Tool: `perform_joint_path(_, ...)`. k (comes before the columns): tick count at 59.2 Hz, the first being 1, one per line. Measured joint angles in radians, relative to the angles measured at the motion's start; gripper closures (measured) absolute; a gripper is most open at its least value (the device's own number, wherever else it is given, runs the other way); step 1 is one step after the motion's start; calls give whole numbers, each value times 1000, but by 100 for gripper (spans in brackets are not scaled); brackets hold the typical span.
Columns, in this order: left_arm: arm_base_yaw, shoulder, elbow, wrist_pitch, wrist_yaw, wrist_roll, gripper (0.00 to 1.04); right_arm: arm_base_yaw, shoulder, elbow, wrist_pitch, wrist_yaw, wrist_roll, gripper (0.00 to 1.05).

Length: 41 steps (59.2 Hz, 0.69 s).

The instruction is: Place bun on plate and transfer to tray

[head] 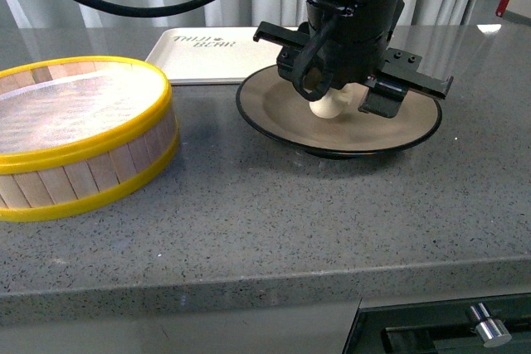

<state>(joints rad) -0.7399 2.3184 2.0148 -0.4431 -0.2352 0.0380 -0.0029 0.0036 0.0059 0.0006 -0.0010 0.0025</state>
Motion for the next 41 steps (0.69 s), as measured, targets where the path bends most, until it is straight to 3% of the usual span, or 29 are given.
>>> perform_joint_path(19, 11, -16, -27, 8, 17, -39, 6, 0, 0, 0, 0, 0, 0, 8)
perform_joint_path(41, 6, -30, -76, 18, 48, -64, 7, 0, 0, 0, 0, 0, 0, 8)
